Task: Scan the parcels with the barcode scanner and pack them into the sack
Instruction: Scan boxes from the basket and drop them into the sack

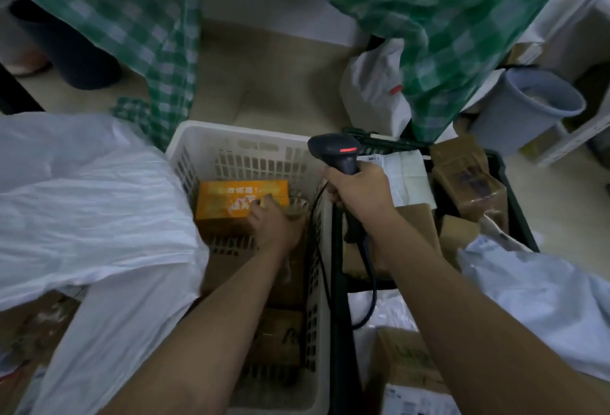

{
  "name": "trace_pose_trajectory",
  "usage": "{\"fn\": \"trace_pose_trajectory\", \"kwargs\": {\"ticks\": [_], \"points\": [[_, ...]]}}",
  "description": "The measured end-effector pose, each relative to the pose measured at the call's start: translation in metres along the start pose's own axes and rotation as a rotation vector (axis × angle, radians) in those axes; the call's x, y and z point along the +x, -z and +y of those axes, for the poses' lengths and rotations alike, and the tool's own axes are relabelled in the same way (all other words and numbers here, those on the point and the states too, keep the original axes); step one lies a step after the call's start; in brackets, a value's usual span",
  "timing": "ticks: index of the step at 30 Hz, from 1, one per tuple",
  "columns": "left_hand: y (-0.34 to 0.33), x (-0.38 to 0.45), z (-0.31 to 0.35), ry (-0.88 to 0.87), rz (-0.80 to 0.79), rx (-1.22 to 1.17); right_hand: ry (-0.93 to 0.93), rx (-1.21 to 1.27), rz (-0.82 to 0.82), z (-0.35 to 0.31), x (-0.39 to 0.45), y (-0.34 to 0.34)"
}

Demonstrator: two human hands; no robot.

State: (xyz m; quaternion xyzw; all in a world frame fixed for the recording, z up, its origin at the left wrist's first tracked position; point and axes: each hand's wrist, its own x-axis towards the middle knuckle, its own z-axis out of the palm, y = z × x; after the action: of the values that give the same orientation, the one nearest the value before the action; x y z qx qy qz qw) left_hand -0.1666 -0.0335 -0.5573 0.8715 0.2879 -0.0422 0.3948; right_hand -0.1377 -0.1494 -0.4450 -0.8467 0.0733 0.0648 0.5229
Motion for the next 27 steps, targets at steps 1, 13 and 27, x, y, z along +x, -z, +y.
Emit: {"fn": "trace_pose_trajectory", "kwargs": {"ticks": [1, 13, 27], "points": [[-0.006, 0.004, 0.000, 0.011, 0.022, 0.018, -0.016, 0.007, -0.005, 0.003, 0.003, 0.000], [0.034, -0.026, -0.009, -0.011, 0.047, -0.167, -0.083, 0.130, -0.052, -0.004, -0.014, 0.014], [0.159, -0.177, 0.007, -0.405, 0.208, -0.257, 0.089, 0.469, 0.031, -0.046, -0.173, 0.052]]}}
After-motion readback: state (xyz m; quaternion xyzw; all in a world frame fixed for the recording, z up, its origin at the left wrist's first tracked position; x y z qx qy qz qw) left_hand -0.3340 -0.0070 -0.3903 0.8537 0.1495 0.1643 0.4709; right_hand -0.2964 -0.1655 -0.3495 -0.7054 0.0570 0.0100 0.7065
